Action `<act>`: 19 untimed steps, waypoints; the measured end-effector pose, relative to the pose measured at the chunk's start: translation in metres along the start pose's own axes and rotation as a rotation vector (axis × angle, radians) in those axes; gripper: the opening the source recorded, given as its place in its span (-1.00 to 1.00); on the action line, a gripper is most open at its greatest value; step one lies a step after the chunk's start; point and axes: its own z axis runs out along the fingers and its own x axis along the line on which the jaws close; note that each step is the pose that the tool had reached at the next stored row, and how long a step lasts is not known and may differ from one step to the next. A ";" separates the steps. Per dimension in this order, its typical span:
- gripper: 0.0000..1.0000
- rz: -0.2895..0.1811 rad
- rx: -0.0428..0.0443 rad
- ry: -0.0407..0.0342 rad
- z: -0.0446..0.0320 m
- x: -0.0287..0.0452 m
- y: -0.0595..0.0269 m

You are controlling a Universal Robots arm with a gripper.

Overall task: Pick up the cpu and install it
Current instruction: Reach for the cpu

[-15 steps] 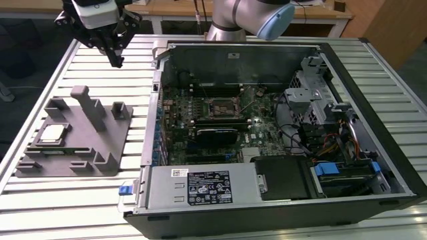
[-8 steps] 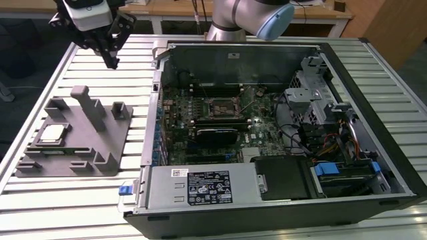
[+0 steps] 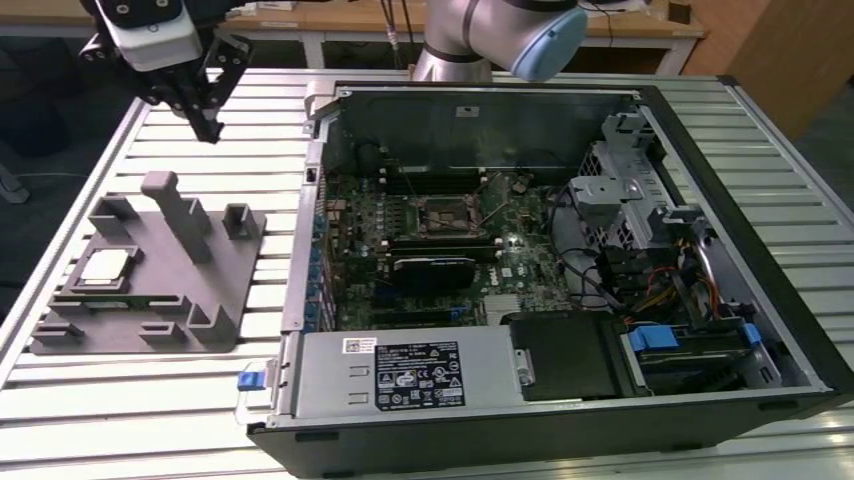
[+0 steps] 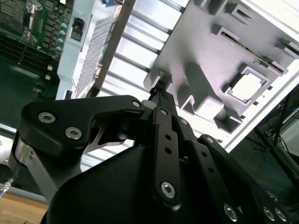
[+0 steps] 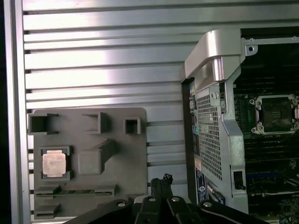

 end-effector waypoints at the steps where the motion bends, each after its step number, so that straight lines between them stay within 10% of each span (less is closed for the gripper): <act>1: -0.79 0.000 -0.0001 0.0000 0.0008 0.0024 -0.0002; 19: -0.79 0.000 -0.0001 -0.0001 0.0128 0.0515 -0.0045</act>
